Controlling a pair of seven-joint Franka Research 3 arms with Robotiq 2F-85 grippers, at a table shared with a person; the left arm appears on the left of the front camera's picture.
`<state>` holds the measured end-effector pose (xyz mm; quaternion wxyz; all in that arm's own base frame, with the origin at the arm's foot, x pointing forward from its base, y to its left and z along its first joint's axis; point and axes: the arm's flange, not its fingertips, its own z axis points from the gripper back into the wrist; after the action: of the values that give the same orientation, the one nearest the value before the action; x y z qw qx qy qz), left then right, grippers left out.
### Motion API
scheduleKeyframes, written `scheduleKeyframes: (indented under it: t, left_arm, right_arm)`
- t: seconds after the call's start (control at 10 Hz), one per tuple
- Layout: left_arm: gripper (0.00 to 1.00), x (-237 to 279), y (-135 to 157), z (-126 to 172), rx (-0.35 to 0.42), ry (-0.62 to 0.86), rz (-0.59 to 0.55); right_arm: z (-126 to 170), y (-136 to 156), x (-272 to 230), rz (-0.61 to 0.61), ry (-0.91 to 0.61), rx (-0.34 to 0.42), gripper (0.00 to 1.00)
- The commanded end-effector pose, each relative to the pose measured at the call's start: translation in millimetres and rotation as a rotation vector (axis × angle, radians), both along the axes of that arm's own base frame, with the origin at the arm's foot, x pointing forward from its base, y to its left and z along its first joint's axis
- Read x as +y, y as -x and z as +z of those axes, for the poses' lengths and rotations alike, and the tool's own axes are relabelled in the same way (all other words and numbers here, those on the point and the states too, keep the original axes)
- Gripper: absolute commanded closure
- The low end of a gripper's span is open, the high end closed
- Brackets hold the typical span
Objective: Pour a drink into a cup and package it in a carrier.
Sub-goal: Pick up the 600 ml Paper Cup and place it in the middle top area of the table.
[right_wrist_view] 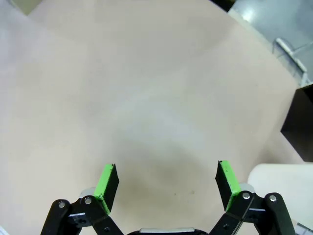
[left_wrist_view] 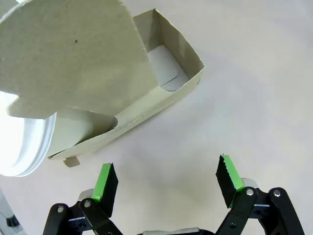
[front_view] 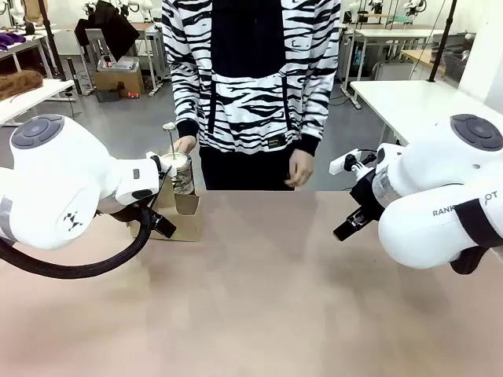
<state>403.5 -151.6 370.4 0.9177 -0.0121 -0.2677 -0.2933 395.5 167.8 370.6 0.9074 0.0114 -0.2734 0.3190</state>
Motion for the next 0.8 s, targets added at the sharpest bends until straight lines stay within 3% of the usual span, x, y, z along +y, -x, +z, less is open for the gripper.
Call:
scheduleKeyframes:
  t: [0.0, 0.3, 0.7]
  left_arm:
    - [0.0, 0, 0, 0, 0.0, 0.0, -0.001]
    - [0.0, 0, 0, 0, 0.0, 0.0, -0.001]
    - [0.0, 0, 0, 0, 0.0, 0.0, -0.001]
  right_arm:
    - [0, 0, 0, -0.001, -0.001, 0.0, 0.0]
    - [0, 0, 0, 0.0, 0.0, 0.0, 0.0]
    - [111, -50, -13, 0.047, -0.047, -0.004, 0.0]
